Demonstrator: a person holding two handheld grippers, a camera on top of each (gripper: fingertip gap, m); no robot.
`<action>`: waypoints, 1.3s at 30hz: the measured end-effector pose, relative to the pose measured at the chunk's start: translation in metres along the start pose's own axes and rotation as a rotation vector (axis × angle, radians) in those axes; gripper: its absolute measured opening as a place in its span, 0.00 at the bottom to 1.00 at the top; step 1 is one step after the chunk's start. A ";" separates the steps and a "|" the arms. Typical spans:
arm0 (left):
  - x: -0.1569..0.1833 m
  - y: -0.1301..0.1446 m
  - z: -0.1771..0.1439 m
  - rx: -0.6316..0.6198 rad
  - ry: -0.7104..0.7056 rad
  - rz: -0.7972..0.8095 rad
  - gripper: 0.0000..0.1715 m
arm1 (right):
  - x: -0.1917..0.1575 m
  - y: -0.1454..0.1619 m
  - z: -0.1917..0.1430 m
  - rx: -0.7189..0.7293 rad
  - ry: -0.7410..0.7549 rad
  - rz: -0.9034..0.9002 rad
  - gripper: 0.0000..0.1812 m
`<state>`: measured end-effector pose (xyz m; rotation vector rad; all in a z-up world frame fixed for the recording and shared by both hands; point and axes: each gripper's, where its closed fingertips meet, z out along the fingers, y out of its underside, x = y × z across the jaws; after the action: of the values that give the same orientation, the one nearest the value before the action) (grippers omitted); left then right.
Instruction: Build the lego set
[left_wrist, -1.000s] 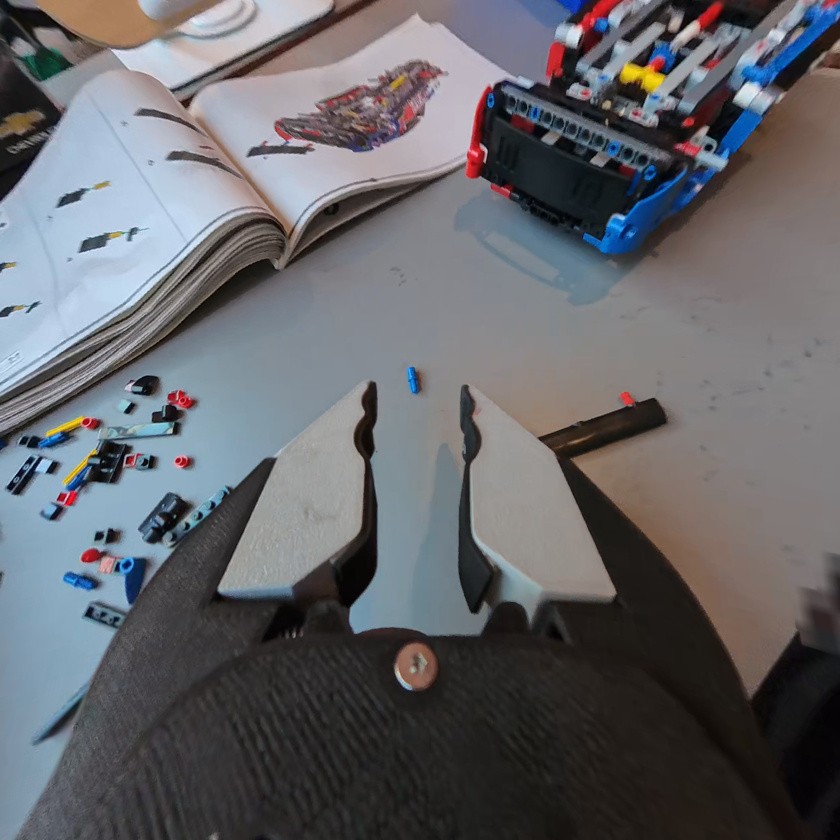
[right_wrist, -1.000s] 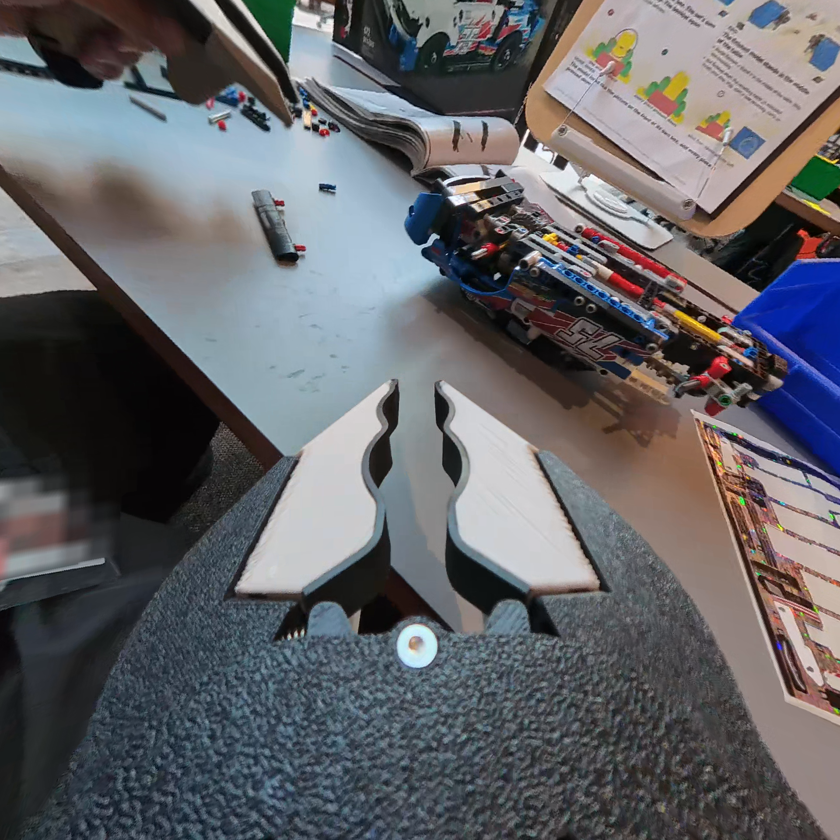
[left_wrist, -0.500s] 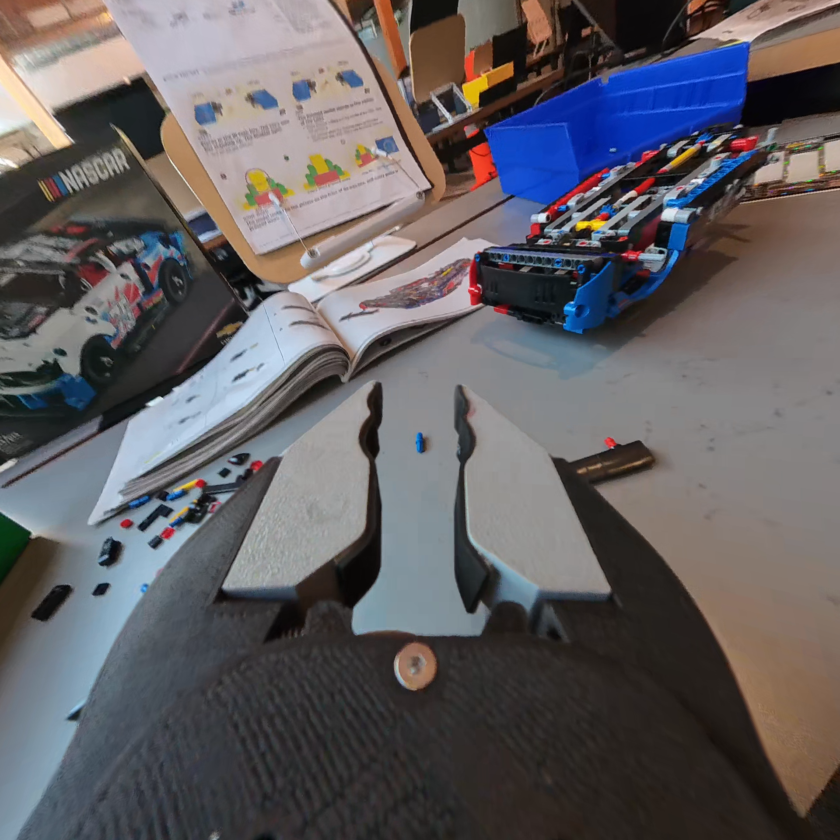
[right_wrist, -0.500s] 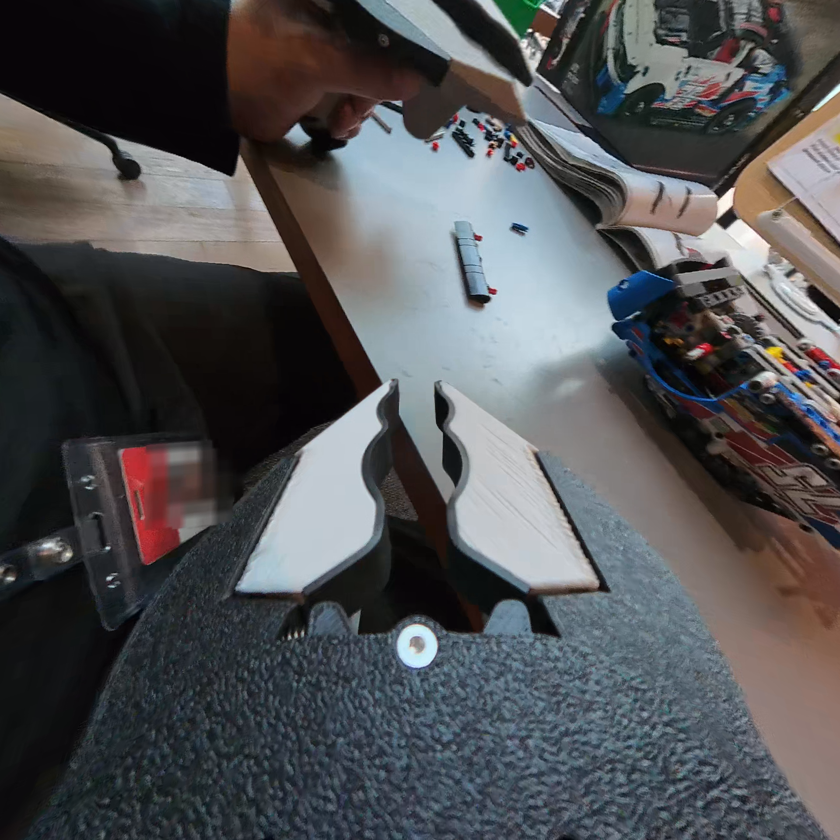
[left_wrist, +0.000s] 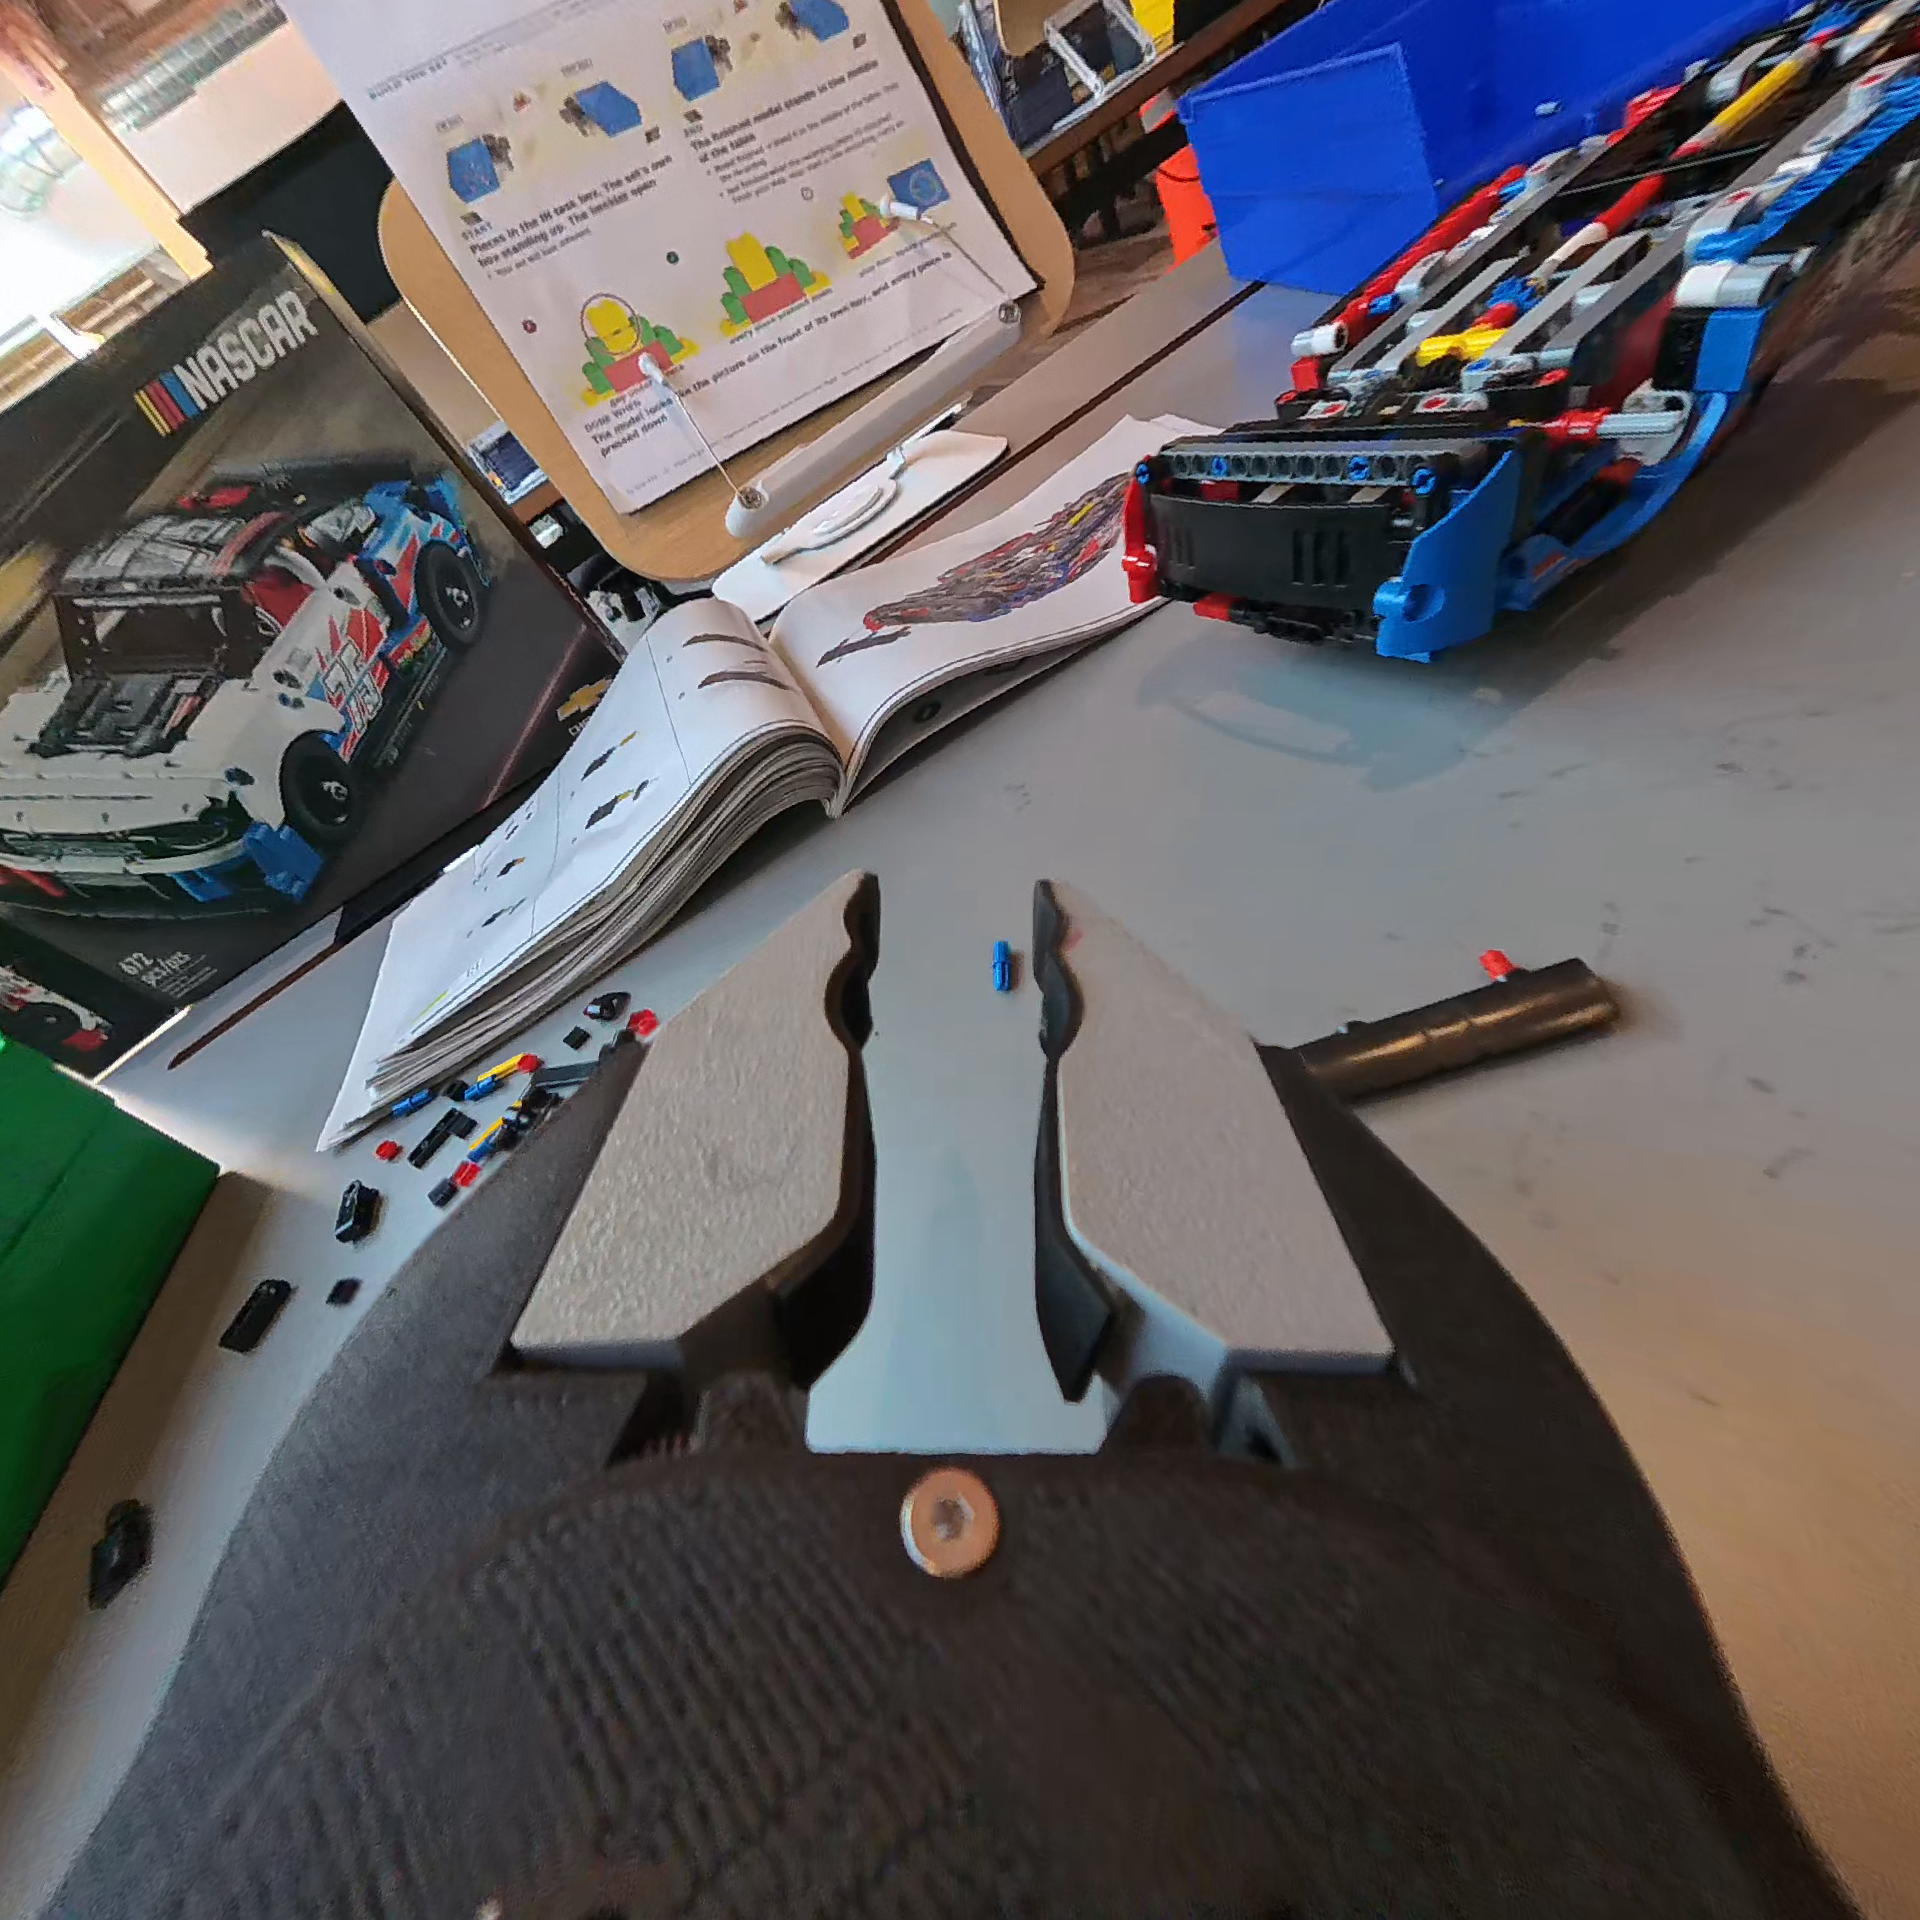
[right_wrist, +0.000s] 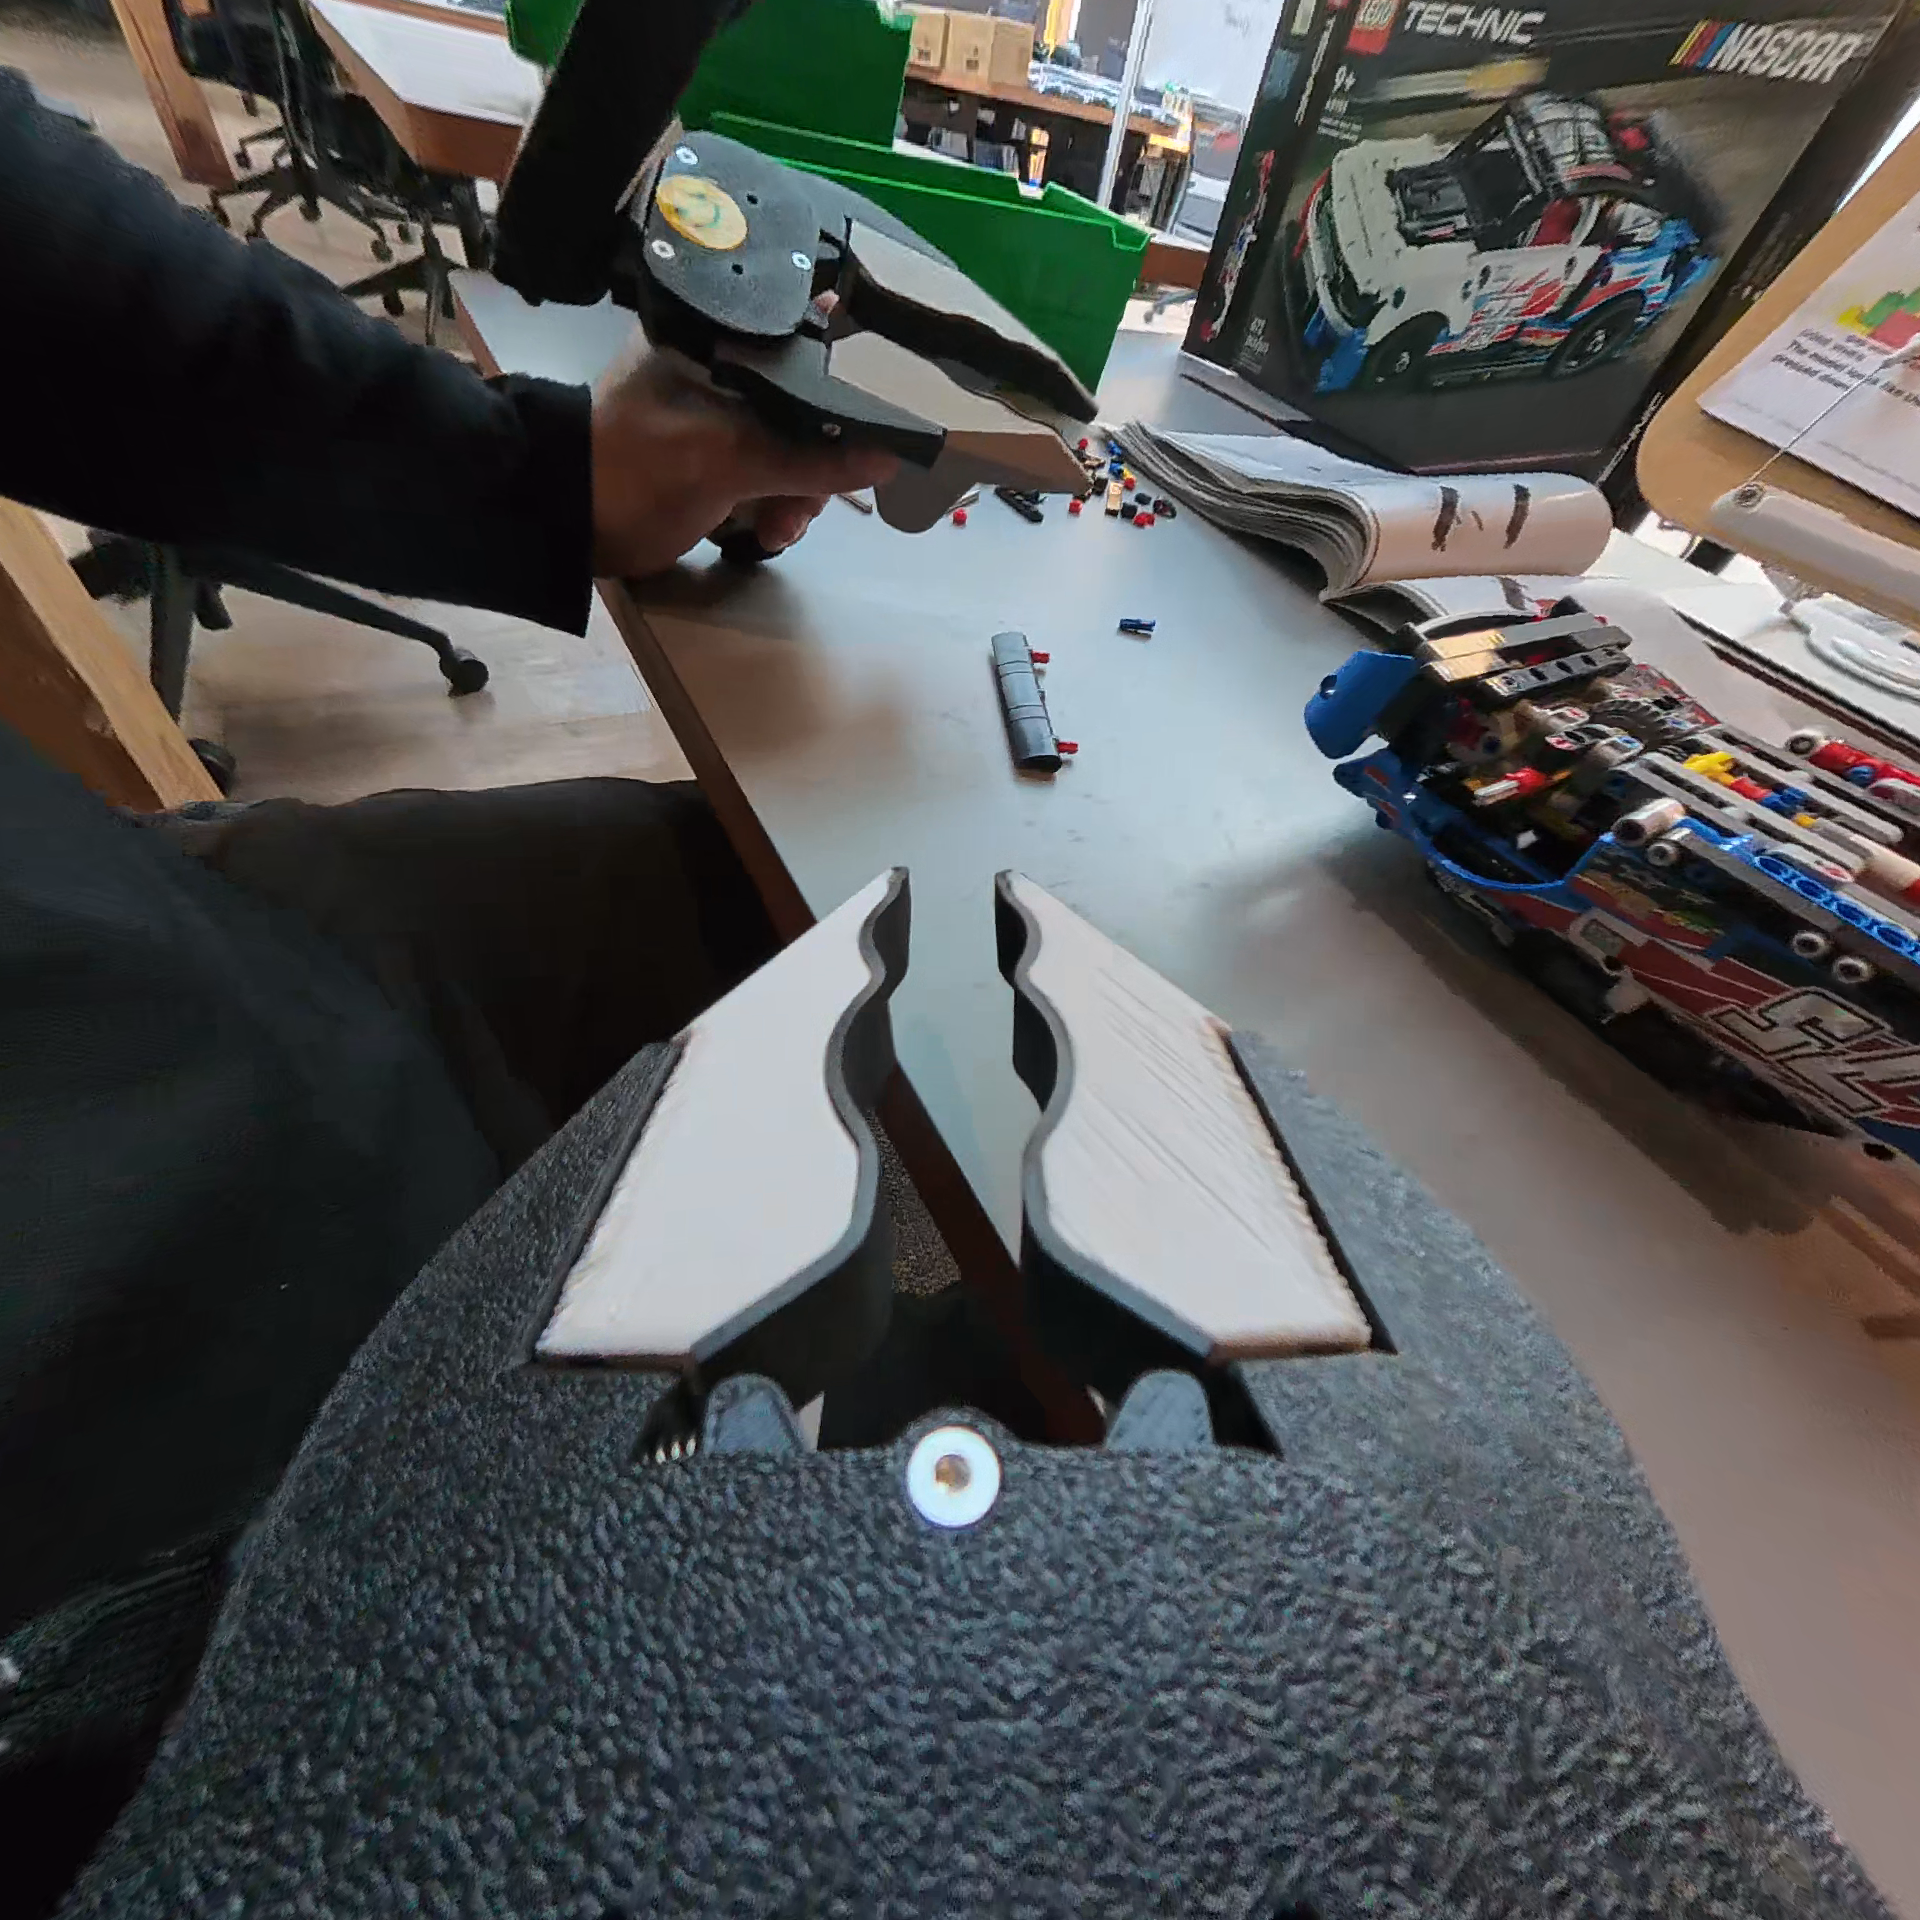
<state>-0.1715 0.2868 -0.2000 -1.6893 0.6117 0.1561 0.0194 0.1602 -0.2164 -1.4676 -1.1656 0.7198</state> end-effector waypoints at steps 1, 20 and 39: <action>-0.002 0.002 0.001 -0.013 -0.003 -0.011 0.16 | -0.001 0.001 0.000 0.004 -0.007 0.013 0.09; -0.022 -0.013 -0.017 0.147 -0.022 -0.180 0.16 | 0.011 -0.045 -0.010 0.221 0.175 0.047 0.09; -0.001 0.000 -0.001 0.017 0.223 -0.264 0.17 | 0.109 -0.003 -0.025 0.009 0.400 0.046 0.10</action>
<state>-0.1724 0.2861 -0.1999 -1.7666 0.5455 -0.2285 0.0779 0.2519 -0.1906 -1.5481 -0.8227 0.4327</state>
